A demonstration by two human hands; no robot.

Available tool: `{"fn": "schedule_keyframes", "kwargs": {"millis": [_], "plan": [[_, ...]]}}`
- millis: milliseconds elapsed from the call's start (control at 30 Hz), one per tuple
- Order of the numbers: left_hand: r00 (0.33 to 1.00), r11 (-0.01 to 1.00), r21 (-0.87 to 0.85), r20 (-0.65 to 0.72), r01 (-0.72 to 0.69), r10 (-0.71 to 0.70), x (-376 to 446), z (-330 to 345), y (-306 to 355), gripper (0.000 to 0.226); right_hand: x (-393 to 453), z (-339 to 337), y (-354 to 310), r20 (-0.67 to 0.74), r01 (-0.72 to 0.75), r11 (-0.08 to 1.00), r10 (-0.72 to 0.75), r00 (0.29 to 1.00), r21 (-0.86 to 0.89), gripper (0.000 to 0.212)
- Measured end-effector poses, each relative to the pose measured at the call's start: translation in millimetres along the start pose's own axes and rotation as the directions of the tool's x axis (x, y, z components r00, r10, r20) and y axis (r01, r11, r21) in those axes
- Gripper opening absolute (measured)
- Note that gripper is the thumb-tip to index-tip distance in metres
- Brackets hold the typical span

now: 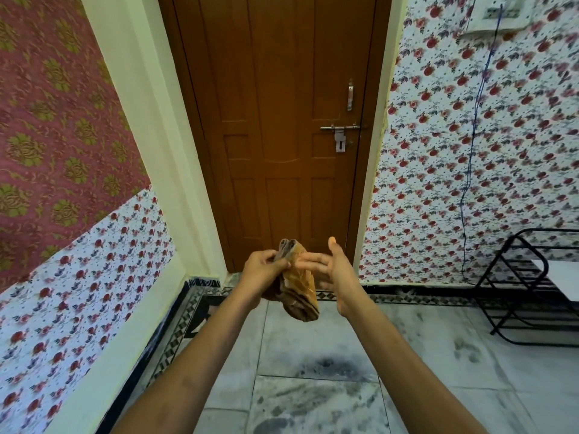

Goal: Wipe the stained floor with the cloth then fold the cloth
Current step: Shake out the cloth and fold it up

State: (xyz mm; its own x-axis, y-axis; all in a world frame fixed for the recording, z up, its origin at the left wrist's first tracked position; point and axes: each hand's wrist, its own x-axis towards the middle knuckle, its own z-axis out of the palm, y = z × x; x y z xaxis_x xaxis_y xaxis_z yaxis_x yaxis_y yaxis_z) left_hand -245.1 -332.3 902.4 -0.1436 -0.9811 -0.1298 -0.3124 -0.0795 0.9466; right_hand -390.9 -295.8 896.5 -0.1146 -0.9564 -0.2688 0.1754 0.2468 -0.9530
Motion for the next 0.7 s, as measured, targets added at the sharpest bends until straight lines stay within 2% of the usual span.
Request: {"fn": "schedule_keyframes", "kwargs": {"millis": [67,100,133,200,233,267,333,367,433,500,600,700], "plan": [[0.996,0.982,-0.166,0.025,0.088,-0.085,-3,-6,5,0.009,8,-6,11,-0.210,0.069,0.997,-0.058,0.976,0.047,0.040],[0.993,0.962,-0.246,0.043,0.118,-0.111,-3,-8,7,0.010,9,-10,16,-0.267,0.050,0.996,-0.027,0.963,0.077,0.037],[0.989,0.933,-0.330,0.071,0.144,-0.128,-3,-11,9,0.009,9,-14,22,-0.222,-0.009,0.991,0.038,0.974,0.131,0.049],[0.979,0.856,-0.477,0.138,0.197,-0.149,-1,-16,9,0.009,7,-15,36,0.074,-0.157,0.952,0.142,0.987,0.264,0.079],[0.973,0.819,-0.528,0.167,0.224,-0.159,0,-18,8,0.009,6,-14,41,0.197,-0.187,0.921,0.125,0.972,0.341,0.084],[0.967,0.790,-0.560,0.190,0.251,-0.172,1,-19,6,0.009,5,-14,44,0.263,-0.189,0.887,0.081,0.962,0.421,0.086],[0.955,0.777,-0.558,0.211,0.292,-0.208,2,-19,-1,0.010,1,-11,46,0.267,-0.172,0.829,0.029,0.963,0.532,0.084],[0.949,0.792,-0.524,0.207,0.313,-0.238,3,-19,-6,0.011,3,-10,48,0.234,-0.148,0.833,0.022,0.972,0.534,0.076],[0.930,0.821,-0.437,0.201,0.366,-0.307,3,-18,-19,0.016,6,-10,50,0.121,-0.105,0.888,0.056,0.991,0.447,0.045],[0.914,0.842,-0.359,0.189,0.404,-0.358,3,-16,-30,0.020,10,-14,53,0.029,-0.104,0.928,0.100,0.995,0.357,0.023],[0.921,0.878,-0.280,0.150,0.388,-0.359,2,-10,-39,0.022,13,-13,56,-0.034,-0.122,0.958,0.135,0.990,0.258,0.012],[0.938,0.905,-0.249,0.115,0.345,-0.326,0,-3,-41,0.029,18,-11,61,-0.095,-0.132,0.971,0.153,0.984,0.197,0.012]]}}
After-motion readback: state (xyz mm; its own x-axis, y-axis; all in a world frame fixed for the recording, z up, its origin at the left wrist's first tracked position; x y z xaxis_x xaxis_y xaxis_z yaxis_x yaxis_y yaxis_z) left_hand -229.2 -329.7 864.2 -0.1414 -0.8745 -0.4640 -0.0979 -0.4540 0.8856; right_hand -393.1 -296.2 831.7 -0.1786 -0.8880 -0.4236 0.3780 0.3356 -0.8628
